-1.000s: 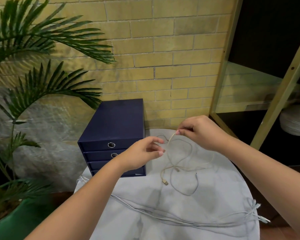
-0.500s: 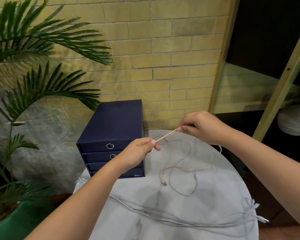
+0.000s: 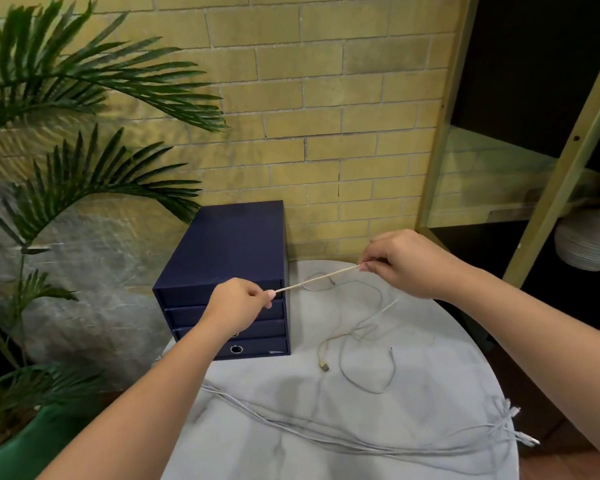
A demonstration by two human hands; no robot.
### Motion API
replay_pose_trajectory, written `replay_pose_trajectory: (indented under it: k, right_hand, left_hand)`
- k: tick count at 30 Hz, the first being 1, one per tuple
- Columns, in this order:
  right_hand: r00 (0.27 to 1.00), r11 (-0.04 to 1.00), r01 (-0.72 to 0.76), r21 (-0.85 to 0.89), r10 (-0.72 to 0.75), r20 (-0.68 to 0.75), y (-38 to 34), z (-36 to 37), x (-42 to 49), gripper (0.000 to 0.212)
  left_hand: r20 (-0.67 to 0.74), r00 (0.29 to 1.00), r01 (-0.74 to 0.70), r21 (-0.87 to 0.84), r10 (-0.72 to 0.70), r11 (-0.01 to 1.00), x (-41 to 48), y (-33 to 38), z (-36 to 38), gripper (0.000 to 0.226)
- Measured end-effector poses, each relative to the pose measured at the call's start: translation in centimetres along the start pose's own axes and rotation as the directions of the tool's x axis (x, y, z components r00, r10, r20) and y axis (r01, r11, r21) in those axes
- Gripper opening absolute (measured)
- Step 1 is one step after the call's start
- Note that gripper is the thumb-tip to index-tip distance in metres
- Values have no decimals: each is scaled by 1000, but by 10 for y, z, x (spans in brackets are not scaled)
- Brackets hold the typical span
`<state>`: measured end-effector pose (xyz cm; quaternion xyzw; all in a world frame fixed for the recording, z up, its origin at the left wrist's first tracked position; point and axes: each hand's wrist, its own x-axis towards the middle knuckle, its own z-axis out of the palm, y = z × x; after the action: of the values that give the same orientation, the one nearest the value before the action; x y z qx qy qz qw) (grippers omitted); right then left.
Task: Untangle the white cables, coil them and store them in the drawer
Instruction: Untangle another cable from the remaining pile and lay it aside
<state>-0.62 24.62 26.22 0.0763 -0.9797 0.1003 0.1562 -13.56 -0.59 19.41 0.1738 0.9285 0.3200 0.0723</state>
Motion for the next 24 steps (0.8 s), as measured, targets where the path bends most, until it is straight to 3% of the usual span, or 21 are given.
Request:
replay_pose_trajectory:
  k: [4,7,11,15,17,20,24]
  right_hand:
    - [995,994,-99,-44,98,-25,12,5,2,19]
    - [980,979,-168,-113,154,-124,16,10,2,17]
    - [944,971,-228,-69,204,-260,15,10,1,12]
    - [890,971,-234,48,234,-392,11,7,3,12]
    - [877,972,-218,89,235,-420,8,6,4,11]
    - [890,979,-179,93,202,-409,3,6,6,9]
    - [915,992,-108,59,122,-385,-6,8,6,8]
  left_hand:
    - [-148,988,-14,150,37,989,-2,-6,-2,31]
    - [-170,982,-50,186,82,981,-5,-7,0,31]
    - [12,991,-130,80,130,988,-6,-16,5,33]
    - [200,973,-92,-117,114,989,-10,-22,10,25]
    - [260,959,-84,-130,115,988,-12,-18,12,19]
    - [312,938,-112,-148,154,983,-15,-5,12,13]
    - [267,927,-172,-321,264,931,-17,25,3,16]
